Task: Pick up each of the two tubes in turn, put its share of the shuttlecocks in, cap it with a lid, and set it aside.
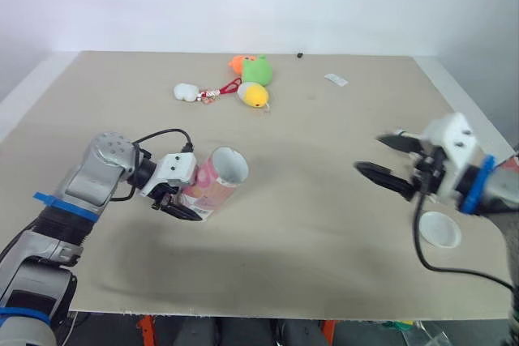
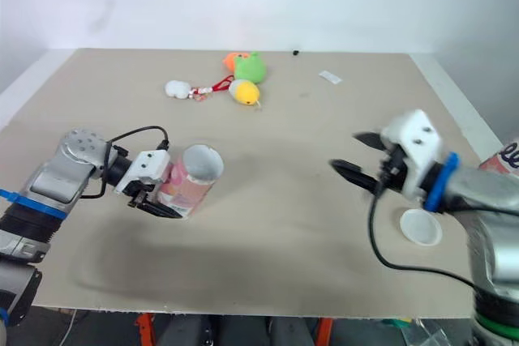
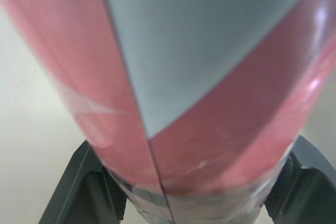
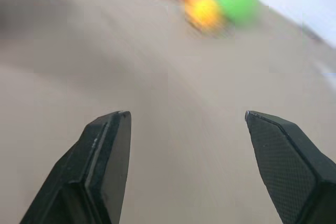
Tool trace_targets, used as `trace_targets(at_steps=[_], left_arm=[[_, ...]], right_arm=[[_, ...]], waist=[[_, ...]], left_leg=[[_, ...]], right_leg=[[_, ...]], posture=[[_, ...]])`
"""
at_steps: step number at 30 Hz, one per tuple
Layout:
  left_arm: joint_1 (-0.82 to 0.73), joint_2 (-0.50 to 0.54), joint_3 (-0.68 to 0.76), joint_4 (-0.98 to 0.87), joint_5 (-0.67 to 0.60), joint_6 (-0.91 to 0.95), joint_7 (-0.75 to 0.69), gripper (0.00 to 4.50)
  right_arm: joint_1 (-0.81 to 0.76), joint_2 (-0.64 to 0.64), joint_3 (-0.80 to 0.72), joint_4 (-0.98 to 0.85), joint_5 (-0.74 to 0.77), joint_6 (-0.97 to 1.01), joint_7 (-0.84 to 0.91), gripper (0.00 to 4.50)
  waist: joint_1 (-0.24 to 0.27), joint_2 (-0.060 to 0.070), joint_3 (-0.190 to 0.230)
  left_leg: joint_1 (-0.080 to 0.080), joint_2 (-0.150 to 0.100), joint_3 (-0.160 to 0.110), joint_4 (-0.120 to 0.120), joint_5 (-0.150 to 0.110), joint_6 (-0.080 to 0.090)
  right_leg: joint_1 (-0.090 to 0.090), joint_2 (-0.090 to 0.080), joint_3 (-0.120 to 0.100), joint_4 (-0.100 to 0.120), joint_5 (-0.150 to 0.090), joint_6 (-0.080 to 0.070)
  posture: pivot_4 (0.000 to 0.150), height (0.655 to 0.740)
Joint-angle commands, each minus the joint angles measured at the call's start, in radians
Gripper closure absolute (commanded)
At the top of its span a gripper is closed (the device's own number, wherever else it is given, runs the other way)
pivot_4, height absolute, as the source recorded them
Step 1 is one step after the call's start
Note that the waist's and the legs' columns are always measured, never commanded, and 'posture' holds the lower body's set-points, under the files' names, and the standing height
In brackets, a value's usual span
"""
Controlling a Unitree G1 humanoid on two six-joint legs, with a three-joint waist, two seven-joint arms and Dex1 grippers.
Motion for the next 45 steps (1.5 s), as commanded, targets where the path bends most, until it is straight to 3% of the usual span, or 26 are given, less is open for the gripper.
trace_targets(at_steps=[1, 6, 11, 28, 35, 36, 40, 45], left_arm=[[-0.001, -0.054, -0.063, 0.022, 0.009, -0.020, -0.012, 1.82], [-0.019, -0.087, -0.071, 0.046, 0.016, -0.034, -0.012, 1.82], [-0.017, -0.087, -0.065, 0.049, 0.019, -0.039, -0.012, 1.82], [0.015, -0.053, -0.039, -0.019, 0.008, 0.010, 0.001, 1.82], [0.026, -0.043, -0.034, -0.046, 0.003, 0.029, 0.002, 1.82], [0.028, -0.042, -0.034, -0.048, 0.003, 0.030, 0.003, 1.82], [0.024, -0.043, -0.036, -0.039, 0.005, 0.031, 0.001, 1.82], [0.007, -0.050, -0.041, -0.020, 0.007, 0.025, -0.003, 1.82]], right_arm=[[0.099, -0.004, -0.147, -0.088, 0.014, 0.021, -0.022, 0.77], [0.230, 0.017, -0.211, 0.004, 0.005, -0.002, -0.041, 0.77], [0.225, 0.018, -0.183, 0.157, -0.019, -0.040, -0.091, 0.77], [-0.056, 0.012, 0.082, 0.667, -0.144, -0.223, -0.227, 0.77], [-0.060, -0.017, 0.074, 0.649, -0.136, -0.261, -0.209, 4.19], [-0.055, -0.021, 0.073, 0.635, -0.135, -0.266, -0.203, 4.45], [-0.026, -0.073, 0.065, 0.400, -0.041, -0.233, -0.086, 4.45], [-0.055, -0.184, 0.097, 0.022, 0.239, -0.080, 0.098, 4.45]], waist=[[0.001, 0.003, -0.002], [0.004, 0.003, -0.002], [0.003, 0.003, -0.002], [-0.011, 0.003, -0.003], [-0.014, 0.004, -0.003], [-0.014, 0.004, -0.003], [-0.016, 0.006, -0.003], [-0.016, 0.006, -0.002]], left_leg=[[0.000, -0.001, 0.000, 0.000, 0.000, 0.000], [0.007, -0.005, -0.001, 0.003, 0.000, 0.001], [0.006, -0.007, 0.002, 0.009, 0.000, 0.001], [0.004, -0.008, 0.002, 0.008, -0.001, 0.003], [0.004, -0.009, 0.002, 0.008, -0.003, 0.006], [0.004, -0.009, 0.002, 0.008, -0.003, 0.006], [0.004, -0.009, 0.002, 0.008, -0.003, 0.007], [0.004, -0.008, 0.000, 0.008, -0.003, 0.007]], right_leg=[[0.000, -0.001, 0.001, 0.000, 0.000, 0.001], [0.012, -0.006, 0.001, -0.004, -0.001, 0.002], [0.013, -0.011, 0.004, -0.004, 0.000, 0.007], [0.013, -0.010, 0.006, -0.005, -0.001, 0.010], [0.013, -0.010, 0.007, -0.005, -0.002, 0.012], [0.013, -0.010, 0.007, -0.005, -0.002, 0.012], [0.012, -0.010, 0.007, -0.005, -0.002, 0.014], [0.012, -0.009, 0.006, -0.004, -0.002, 0.015]], posture=[[0.150, 0.7323], [0.150, 0.7323], [0.150, 0.7323], [0.150, 0.7323], [0.150, 0.7323], [0.150, 0.7323], [0.150, 0.7323], [0.150, 0.7323]])
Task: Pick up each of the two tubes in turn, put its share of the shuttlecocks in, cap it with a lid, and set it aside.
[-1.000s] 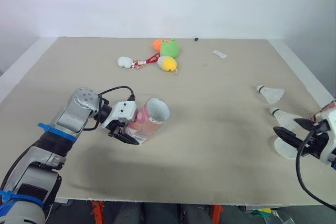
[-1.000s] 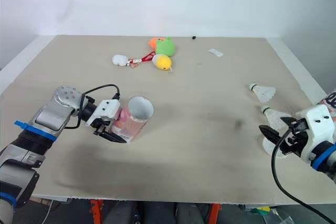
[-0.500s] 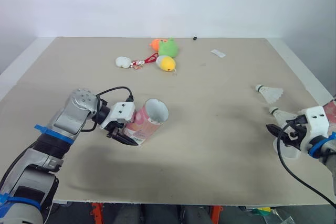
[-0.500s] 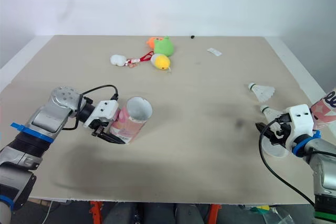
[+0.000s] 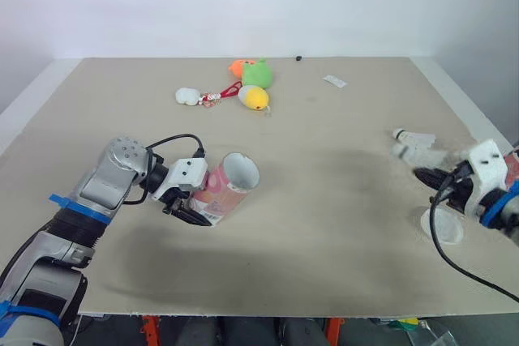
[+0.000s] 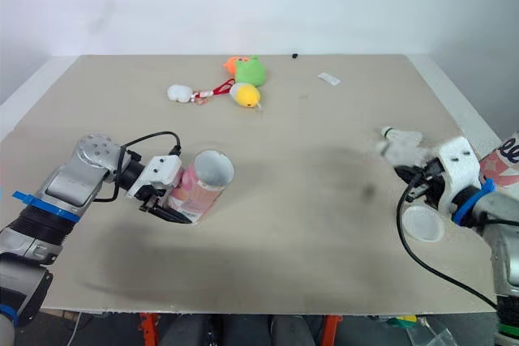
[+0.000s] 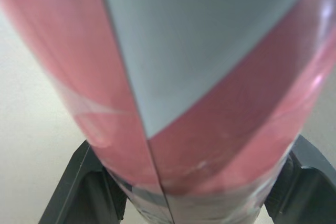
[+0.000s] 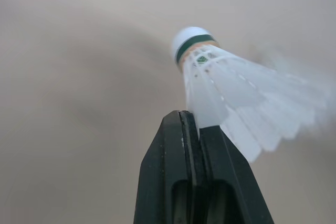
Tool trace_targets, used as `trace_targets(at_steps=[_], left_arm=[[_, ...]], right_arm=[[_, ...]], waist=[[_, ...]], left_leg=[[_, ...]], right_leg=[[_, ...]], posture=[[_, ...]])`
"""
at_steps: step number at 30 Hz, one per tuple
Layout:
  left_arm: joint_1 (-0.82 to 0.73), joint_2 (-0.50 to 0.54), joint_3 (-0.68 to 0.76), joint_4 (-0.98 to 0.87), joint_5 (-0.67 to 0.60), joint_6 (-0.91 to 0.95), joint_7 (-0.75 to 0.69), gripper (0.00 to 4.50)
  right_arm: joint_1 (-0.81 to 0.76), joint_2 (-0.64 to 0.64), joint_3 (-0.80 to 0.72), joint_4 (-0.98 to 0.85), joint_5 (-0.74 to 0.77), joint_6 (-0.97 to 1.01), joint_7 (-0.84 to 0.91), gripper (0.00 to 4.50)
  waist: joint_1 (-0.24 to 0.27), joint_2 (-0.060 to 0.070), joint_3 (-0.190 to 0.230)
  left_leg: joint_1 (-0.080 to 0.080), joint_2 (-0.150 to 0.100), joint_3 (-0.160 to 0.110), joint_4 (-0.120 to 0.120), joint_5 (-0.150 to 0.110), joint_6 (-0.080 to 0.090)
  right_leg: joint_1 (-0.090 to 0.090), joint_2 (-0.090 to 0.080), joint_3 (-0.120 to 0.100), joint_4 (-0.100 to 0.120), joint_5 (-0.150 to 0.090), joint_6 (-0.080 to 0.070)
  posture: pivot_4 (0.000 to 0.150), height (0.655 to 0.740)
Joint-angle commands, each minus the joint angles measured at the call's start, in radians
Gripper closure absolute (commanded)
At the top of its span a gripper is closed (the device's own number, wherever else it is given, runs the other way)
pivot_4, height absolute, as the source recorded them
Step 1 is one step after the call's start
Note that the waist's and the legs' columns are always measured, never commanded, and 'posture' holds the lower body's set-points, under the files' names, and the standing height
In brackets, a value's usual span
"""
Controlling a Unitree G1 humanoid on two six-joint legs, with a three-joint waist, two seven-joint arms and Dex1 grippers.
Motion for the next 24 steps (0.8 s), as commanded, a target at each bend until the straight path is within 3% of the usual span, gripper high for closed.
trace_targets(at_steps=[1, 4, 8, 12, 22, 24], left_arm=[[-0.006, -0.011, -0.031, 0.011, 0.008, -0.002, -0.009, 1.82], [-0.016, -0.015, -0.035, 0.025, 0.011, -0.009, -0.013, 1.82], [-0.033, -0.016, -0.042, 0.043, 0.011, -0.016, -0.017, 1.82], [-0.047, -0.013, -0.049, 0.059, 0.005, -0.021, -0.017, 1.82], [-0.027, 0.016, -0.037, 0.029, -0.008, -0.004, -0.014, 1.82], [-0.025, 0.019, -0.036, 0.026, -0.009, -0.001, -0.013, 1.82]], right_arm=[[-0.073, -0.079, 0.037, -0.254, 0.206, 0.090, 0.113, 4.45], [-0.197, -0.115, 0.180, -0.340, 0.249, 0.101, 0.164, 4.45], [-0.460, -0.087, 0.469, -0.300, 0.099, 0.033, 0.235, 4.45], [-0.720, 0.035, 0.676, -0.153, -0.037, -0.037, 0.298, 4.45], [-0.898, 0.177, 0.834, 0.027, -0.198, -0.184, 0.450, 4.45], [-0.924, 0.202, 0.848, 0.048, -0.216, -0.198, 0.473, 3.81]], waist=[[0.000, 0.000, 0.000], [0.001, -0.003, 0.001], [0.000, -0.004, 0.001], [0.003, -0.005, 0.002], [0.001, -0.005, 0.001], [0.000, -0.005, 0.002]], left_leg=[[0.000, 0.000, 0.000, 0.000, 0.000, 0.000], [0.000, 0.001, -0.001, 0.000, 0.000, 0.000], [-0.001, 0.000, 0.000, 0.001, 0.000, 0.000], [-0.003, -0.001, 0.001, 0.001, 0.000, 0.000], [-0.005, 0.002, -0.001, 0.001, 0.000, 0.000], [-0.005, 0.003, -0.001, 0.001, 0.000, 0.000]], right_leg=[[0.000, 0.000, -0.001, 0.000, 0.000, 0.000], [0.000, 0.000, -0.001, 0.000, -0.002, -0.004], [-0.001, -0.003, -0.001, -0.001, -0.002, -0.004], [-0.003, -0.003, -0.001, -0.001, -0.001, -0.004], [-0.004, -0.003, -0.009, 0.000, 0.000, -0.008], [-0.006, -0.002, -0.011, 0.002, 0.000, -0.009]], posture=[[0.150, 0.7323], [0.150, 0.7323], [0.150, 0.7323], [0.150, 0.7323], [0.150, 0.7323], [0.150, 0.7323]])
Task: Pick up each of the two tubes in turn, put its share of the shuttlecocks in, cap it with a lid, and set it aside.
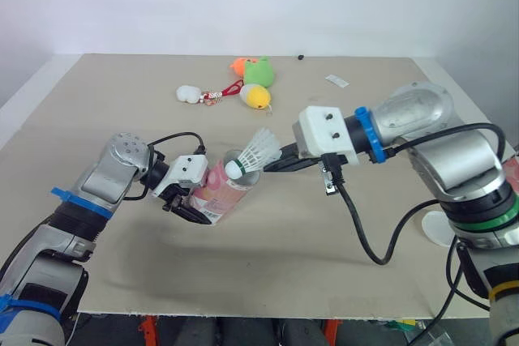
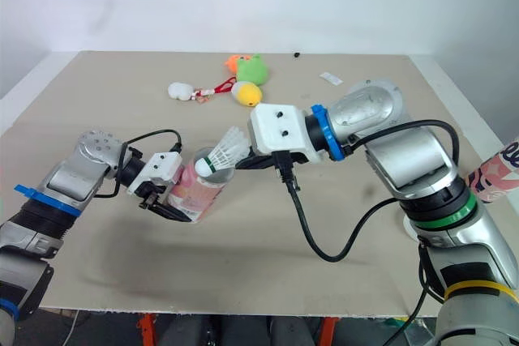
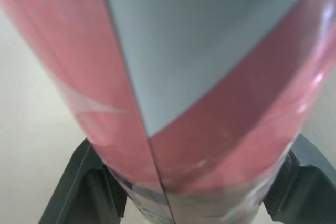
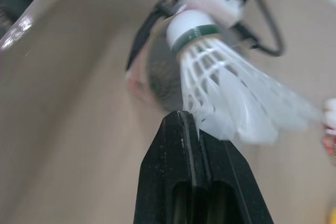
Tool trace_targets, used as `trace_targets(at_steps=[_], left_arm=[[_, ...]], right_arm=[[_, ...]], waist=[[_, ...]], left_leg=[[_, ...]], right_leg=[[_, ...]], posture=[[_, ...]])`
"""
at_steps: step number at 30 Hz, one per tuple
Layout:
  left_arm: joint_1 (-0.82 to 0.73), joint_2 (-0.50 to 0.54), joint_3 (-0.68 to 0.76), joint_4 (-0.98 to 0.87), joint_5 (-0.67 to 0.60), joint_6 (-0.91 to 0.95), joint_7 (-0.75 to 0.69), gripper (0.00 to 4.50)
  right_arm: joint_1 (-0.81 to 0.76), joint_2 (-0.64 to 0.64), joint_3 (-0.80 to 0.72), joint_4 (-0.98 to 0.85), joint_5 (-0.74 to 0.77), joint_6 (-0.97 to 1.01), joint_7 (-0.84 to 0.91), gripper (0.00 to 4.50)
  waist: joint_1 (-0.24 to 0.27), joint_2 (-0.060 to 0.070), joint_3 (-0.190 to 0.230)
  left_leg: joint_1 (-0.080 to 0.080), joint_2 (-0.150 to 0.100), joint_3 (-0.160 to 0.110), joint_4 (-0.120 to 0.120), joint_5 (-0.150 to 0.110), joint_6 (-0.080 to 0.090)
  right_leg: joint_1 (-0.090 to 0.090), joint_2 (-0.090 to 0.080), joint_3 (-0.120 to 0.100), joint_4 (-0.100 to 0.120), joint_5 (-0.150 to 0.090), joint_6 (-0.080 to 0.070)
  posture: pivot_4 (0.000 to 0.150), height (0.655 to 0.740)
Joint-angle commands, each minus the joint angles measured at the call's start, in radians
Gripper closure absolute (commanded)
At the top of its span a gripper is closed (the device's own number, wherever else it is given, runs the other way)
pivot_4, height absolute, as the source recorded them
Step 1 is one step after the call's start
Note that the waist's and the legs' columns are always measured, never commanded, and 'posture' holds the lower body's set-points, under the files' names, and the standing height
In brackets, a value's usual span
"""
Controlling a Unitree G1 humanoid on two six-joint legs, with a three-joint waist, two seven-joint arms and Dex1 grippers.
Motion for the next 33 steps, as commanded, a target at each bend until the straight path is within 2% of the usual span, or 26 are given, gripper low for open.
trace_targets(at_steps=[1, 2, 4, 5, 6, 10, 14, 18, 20, 23, 27, 33], left_arm=[[0.014, 0.006, -0.008, -0.017, 0.012, 0.008, 0.005, 1.82], [0.014, 0.007, -0.007, -0.018, 0.012, 0.008, 0.005, 1.82], [0.014, 0.008, -0.007, -0.020, 0.011, 0.010, 0.005, 1.82], [0.013, 0.007, -0.007, -0.020, 0.012, 0.010, 0.006, 1.82], [0.012, 0.006, -0.007, -0.020, 0.012, 0.010, 0.006, 1.82], [0.020, 0.003, -0.009, -0.034, 0.010, 0.016, 0.011, 1.82], [0.032, 0.004, -0.007, -0.042, 0.008, 0.018, 0.019, 1.82], [0.052, 0.012, -0.002, -0.053, 0.005, 0.020, 0.021, 1.82], [0.055, 0.013, -0.003, -0.054, 0.006, 0.019, 0.019, 1.82], [0.049, 0.009, -0.005, -0.047, 0.009, 0.013, 0.017, 1.82], [0.038, 0.005, -0.007, -0.031, 0.017, -0.001, 0.017, 1.82], [0.036, 0.008, -0.004, -0.026, 0.020, -0.007, 0.015, 1.82]], right_arm=[[-0.063, 0.021, -0.005, 0.009, -0.016, -0.030, 0.043, 3.59], [-0.067, 0.025, -0.008, 0.009, -0.012, -0.029, 0.055, 3.02], [-0.069, 0.028, -0.032, -0.006, 0.024, -0.004, 0.074, 2.40], [-0.067, 0.027, -0.056, -0.020, 0.058, 0.020, 0.084, 1.81], [-0.062, 0.017, -0.095, -0.030, 0.104, 0.053, 0.091, 1.47], [-0.001, -0.045, -0.244, -0.038, 0.203, 0.153, 0.052, 1.47], [0.263, -0.200, -0.437, -0.010, 0.114, 0.183, -0.097, 1.47], [0.555, -0.221, -0.660, 0.067, 0.020, 0.176, -0.307, 1.47], [0.642, -0.204, -0.728, 0.105, 0.003, 0.170, -0.377, 1.47], [0.662, -0.177, -0.749, 0.214, -0.055, 0.137, -0.507, 1.47], [0.607, -0.154, -0.725, 0.402, -0.123, 0.066, -0.635, 1.47], [0.467, -0.099, -0.654, 0.627, -0.158, 0.004, -0.685, 1.47]], waist=[[0.000, 0.000, 0.000], [0.000, 0.000, 0.000], [0.000, 0.000, 0.000], [0.000, 0.000, 0.000], [0.001, 0.000, 0.000], [0.002, 0.000, 0.000], [0.006, -0.002, 0.000], [0.004, -0.001, 0.000], [0.002, 0.000, -0.001], [-0.002, 0.002, -0.001], [-0.002, 0.002, -0.001], [-0.006, 0.002, -0.001]], left_leg=[[0.000, 0.000, 0.000, 0.000, 0.000, 0.000], [0.000, 0.000, 0.000, 0.000, 0.000, 0.000], [0.000, 0.001, -0.001, 0.000, 0.000, 0.000], [0.000, 0.001, -0.001, 0.000, 0.000, 0.000], [0.000, 0.001, -0.001, 0.000, 0.000, 0.000], [-0.002, 0.000, -0.002, 0.000, 0.000, 0.000], [-0.002, -0.001, -0.006, 0.000, 0.000, -0.001], [0.000, -0.002, -0.005, -0.001, -0.001, -0.001], [0.000, -0.002, -0.005, -0.002, -0.001, -0.001], [0.002, -0.002, -0.002, -0.002, -0.001, -0.001], [0.004, -0.002, 0.001, -0.001, 0.000, -0.001], [0.004, -0.002, 0.003, -0.001, 0.001, 0.000]], right_leg=[[-0.001, 0.000, 0.000, 0.001, 0.000, 0.000], [-0.001, 0.000, -0.001, 0.002, 0.000, -0.001], [-0.001, 0.000, -0.001, 0.002, 0.000, -0.001], [-0.001, 0.000, -0.001, 0.002, 0.000, -0.002], [-0.001, 0.000, -0.002, 0.002, 0.000, -0.002], [-0.002, -0.001, -0.002, 0.001, 0.003, -0.006], [0.002, -0.001, -0.004, -0.001, 0.000, -0.004], [0.003, -0.001, -0.002, 0.000, -0.001, -0.004], [0.003, 0.000, -0.002, 0.000, -0.002, -0.003], [0.003, 0.000, 0.000, 0.000, -0.003, 0.001], [0.004, 0.000, 0.002, 0.000, -0.002, -0.002], [0.004, 0.001, 0.008, -0.001, -0.001, 0.001]], posture=[[0.150, 0.7323], [0.150, 0.7323], [0.150, 0.7323], [0.150, 0.7323], [0.150, 0.7323], [0.150, 0.7323], [0.150, 0.7323], [0.150, 0.7323], [0.150, 0.7323], [0.150, 0.7323], [0.150, 0.7323], [0.150, 0.7323]])
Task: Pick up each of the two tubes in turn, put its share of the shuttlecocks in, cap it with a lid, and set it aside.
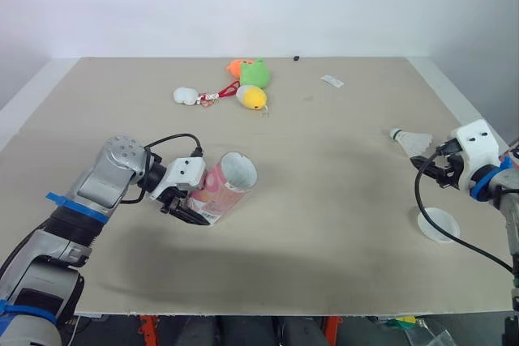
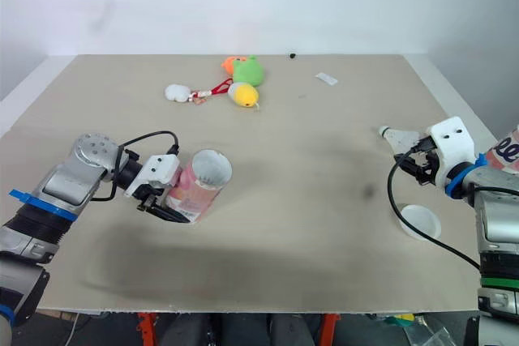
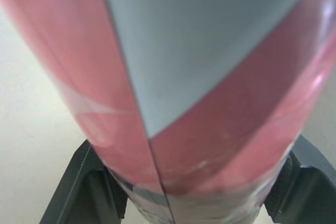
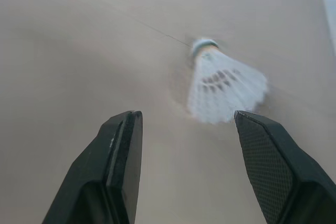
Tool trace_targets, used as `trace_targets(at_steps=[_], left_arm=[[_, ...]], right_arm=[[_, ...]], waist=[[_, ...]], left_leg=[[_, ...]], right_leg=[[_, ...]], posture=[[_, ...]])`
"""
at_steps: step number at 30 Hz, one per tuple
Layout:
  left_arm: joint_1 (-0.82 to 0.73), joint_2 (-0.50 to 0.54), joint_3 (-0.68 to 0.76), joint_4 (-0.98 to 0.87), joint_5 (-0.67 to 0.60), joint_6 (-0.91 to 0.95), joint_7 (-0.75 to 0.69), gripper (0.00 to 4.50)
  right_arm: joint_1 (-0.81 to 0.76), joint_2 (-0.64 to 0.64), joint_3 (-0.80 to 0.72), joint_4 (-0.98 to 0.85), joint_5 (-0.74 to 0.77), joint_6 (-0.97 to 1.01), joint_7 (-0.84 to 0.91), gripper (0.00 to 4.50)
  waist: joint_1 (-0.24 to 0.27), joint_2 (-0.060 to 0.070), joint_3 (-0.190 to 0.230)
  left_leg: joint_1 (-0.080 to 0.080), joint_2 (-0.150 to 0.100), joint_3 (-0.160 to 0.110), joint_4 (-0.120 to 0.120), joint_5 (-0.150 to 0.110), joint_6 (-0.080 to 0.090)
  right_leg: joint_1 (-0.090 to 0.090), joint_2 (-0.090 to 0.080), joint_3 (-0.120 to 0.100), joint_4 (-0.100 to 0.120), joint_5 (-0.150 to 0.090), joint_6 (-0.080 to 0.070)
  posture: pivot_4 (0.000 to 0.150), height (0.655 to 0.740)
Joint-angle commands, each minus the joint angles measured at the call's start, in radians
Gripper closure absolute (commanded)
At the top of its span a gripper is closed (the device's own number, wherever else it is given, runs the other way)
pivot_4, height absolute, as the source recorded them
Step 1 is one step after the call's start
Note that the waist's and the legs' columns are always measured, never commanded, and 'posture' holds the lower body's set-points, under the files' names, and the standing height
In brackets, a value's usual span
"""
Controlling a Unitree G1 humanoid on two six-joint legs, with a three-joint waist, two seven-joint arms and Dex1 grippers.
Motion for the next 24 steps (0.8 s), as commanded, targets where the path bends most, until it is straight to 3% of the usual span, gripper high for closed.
trace_targets(at_steps=[1, 5, 11, 14, 16, 19, 24], left_arm=[[0.007, 0.002, -0.017, 0.003, 0.013, -0.004, -0.002, 1.82], [0.012, 0.006, -0.014, -0.003, 0.011, 0.000, -0.001, 1.82], [0.018, 0.012, -0.007, -0.012, 0.008, 0.002, 0.007, 1.82], [0.021, 0.015, -0.003, -0.023, 0.005, 0.008, 0.009, 1.82], [0.025, 0.019, 0.000, -0.032, 0.003, 0.014, 0.013, 1.82], [0.036, 0.026, 0.005, -0.047, 0.001, 0.021, 0.019, 1.82], [0.053, 0.033, 0.008, -0.071, -0.003, 0.035, 0.023, 1.82]], right_arm=[[-0.101, 0.026, 0.040, 0.118, -0.029, -0.062, -0.029, 1.47], [-0.191, 0.052, 0.083, 0.258, -0.056, -0.118, -0.037, 1.47], [-0.416, 0.135, 0.149, 0.627, -0.132, -0.259, -0.133, 1.47], [-0.500, 0.157, 0.155, 0.733, -0.148, -0.317, -0.167, 2.26], [-0.529, 0.164, 0.162, 0.759, -0.153, -0.347, -0.163, 3.27], [-0.535, 0.164, 0.166, 0.758, -0.153, -0.383, -0.155, 4.27], [-0.489, 0.164, 0.180, 0.550, -0.127, -0.420, -0.056, 4.42]], waist=[[-0.003, 0.000, 0.000], [-0.006, 0.000, 0.000], [-0.017, 0.000, 0.000], [-0.018, 0.001, 0.001], [-0.018, 0.001, 0.000], [-0.019, 0.001, 0.001], [-0.020, 0.001, 0.001]], left_leg=[[0.000, 0.000, 0.000, 0.000, 0.000, 0.000], [-0.001, -0.001, -0.001, 0.000, 0.000, 0.000], [-0.001, -0.001, 0.000, 0.000, 0.000, 0.001], [0.000, -0.002, 0.001, 0.000, 0.000, 0.001], [-0.001, -0.002, 0.000, -0.001, 0.000, 0.001], [-0.001, -0.003, 0.000, -0.001, -0.001, 0.001], [-0.001, -0.003, -0.001, -0.002, -0.001, 0.001]], right_leg=[[0.000, 0.000, 0.001, 0.000, 0.000, 0.000], [0.000, 0.001, 0.002, 0.000, 0.001, 0.003], [0.000, 0.000, 0.004, 0.000, 0.002, 0.002], [0.000, -0.001, 0.004, -0.001, 0.003, 0.002], [0.000, -0.001, 0.004, -0.001, 0.003, 0.002], [0.000, -0.002, 0.005, -0.001, 0.004, 0.003], [0.000, -0.002, 0.005, -0.001, 0.004, 0.002]], posture=[[0.150, 0.7323], [0.150, 0.7323], [0.150, 0.7323], [0.150, 0.7323], [0.150, 0.7323], [0.150, 0.7323], [0.150, 0.7323]])
